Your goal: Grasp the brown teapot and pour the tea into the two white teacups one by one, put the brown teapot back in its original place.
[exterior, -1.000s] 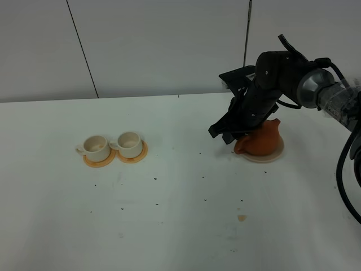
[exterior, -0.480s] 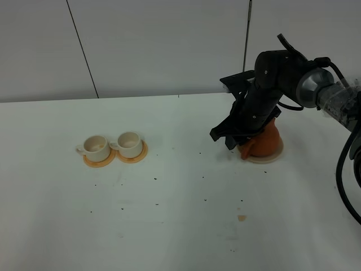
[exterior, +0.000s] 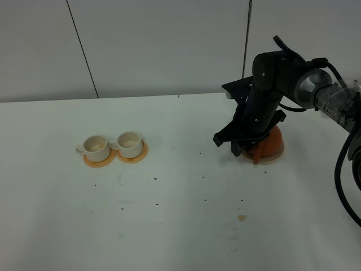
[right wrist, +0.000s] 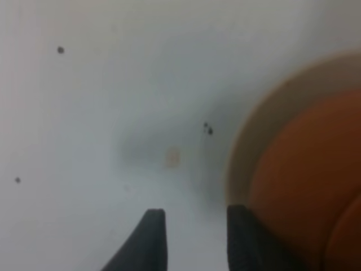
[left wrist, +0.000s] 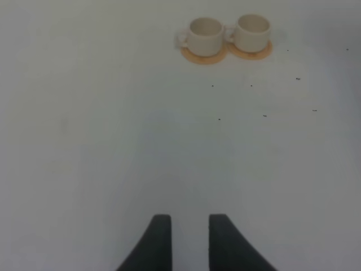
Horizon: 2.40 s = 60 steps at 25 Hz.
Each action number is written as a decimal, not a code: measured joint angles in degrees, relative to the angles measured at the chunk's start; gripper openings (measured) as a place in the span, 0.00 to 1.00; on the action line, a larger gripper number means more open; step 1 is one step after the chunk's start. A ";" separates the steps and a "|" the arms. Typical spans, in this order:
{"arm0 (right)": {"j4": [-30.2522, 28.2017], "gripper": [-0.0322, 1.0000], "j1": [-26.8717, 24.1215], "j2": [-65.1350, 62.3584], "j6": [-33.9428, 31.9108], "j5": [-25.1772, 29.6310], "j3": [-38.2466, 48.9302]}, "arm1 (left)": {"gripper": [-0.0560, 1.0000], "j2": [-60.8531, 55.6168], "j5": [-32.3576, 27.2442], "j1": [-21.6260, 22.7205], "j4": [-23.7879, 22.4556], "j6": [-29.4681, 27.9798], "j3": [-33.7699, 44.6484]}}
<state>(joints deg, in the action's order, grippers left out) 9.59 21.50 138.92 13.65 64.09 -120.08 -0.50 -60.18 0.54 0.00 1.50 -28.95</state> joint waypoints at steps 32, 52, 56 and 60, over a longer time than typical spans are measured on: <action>2.26 0.27 -0.27 0.00 0.71 5.76 -3.45 | 0.28 0.00 0.00 0.00 0.00 0.00 0.00; 7.84 0.27 -0.51 -4.34 -2.05 5.83 -5.65 | 0.28 0.00 0.00 0.00 0.00 0.00 0.00; -0.86 0.27 -0.51 -8.39 -11.45 5.65 -7.27 | 0.28 0.00 0.00 0.00 0.00 0.00 0.00; -7.43 0.27 -0.51 -9.70 -19.87 5.59 -7.49 | 0.28 0.00 0.00 0.00 0.00 0.00 0.00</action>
<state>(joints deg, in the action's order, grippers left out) 2.16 20.99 129.22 -6.23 69.67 -127.57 -0.50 -60.18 0.54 0.00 1.50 -28.95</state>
